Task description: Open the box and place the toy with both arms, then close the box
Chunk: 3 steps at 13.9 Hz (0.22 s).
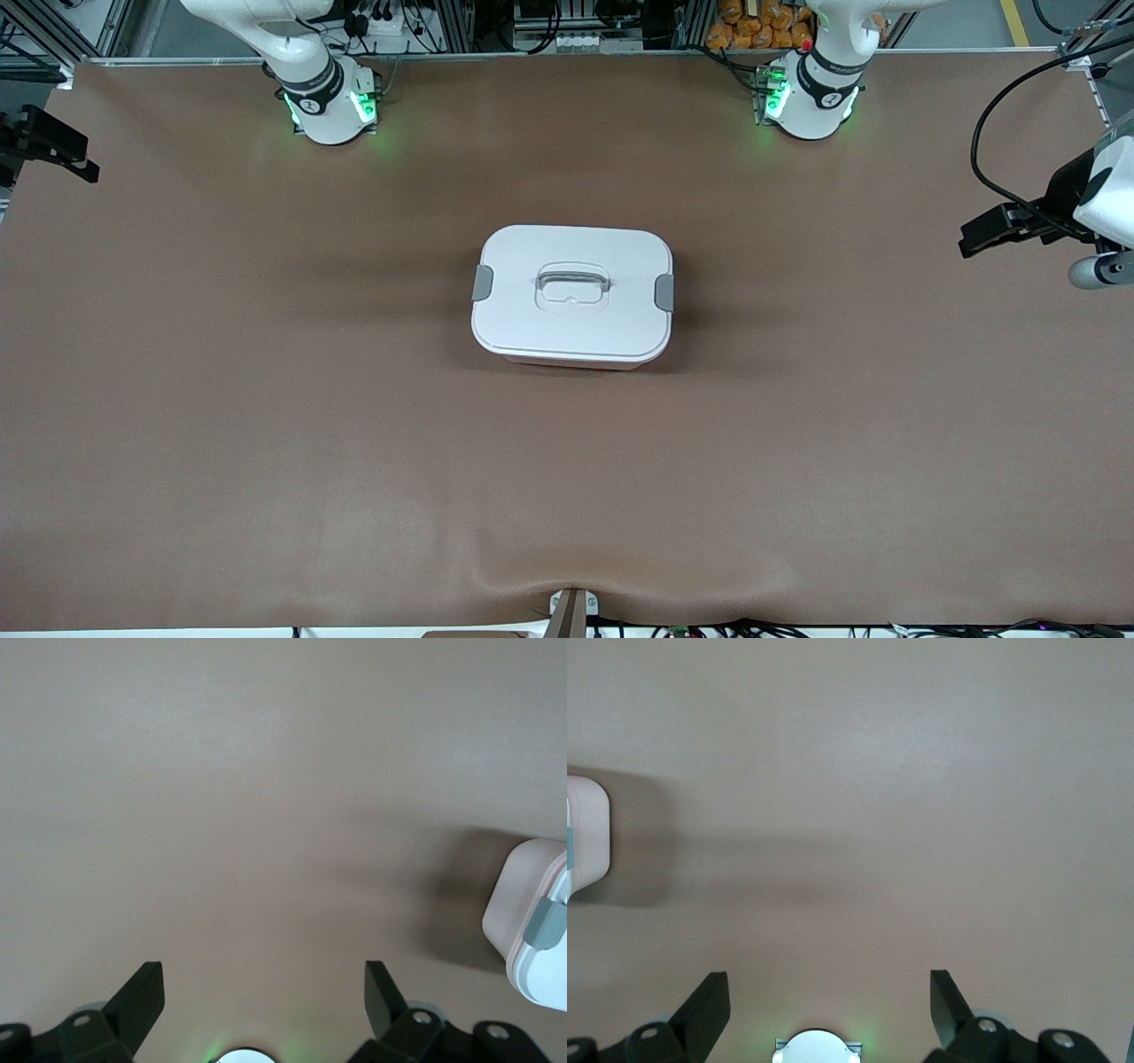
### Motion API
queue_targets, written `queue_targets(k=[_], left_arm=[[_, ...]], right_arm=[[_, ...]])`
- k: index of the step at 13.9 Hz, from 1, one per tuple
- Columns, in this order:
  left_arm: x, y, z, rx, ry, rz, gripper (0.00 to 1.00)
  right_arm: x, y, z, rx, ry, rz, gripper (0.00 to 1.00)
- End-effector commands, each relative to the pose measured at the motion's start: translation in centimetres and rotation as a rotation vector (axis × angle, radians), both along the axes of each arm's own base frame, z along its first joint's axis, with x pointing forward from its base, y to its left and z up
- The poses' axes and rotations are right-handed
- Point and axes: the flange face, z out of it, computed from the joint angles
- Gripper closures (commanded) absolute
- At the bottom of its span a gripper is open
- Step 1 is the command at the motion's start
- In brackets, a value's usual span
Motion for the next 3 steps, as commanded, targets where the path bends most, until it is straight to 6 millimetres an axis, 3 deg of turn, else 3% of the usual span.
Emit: queue_targets(k=[1, 3], left_arm=[[-0.82, 0.01, 0.82, -0.014, 0.004, -0.017, 0.00], [-0.86, -0.01, 0.80, -0.015, 0.007, -0.017, 0.00]], right_arm=[[-0.09, -0.06, 0.46, 0.017, -0.005, 0.004, 0.00], [-0.09, -0.06, 0.39, 0.017, -0.003, 0.004, 0.00]])
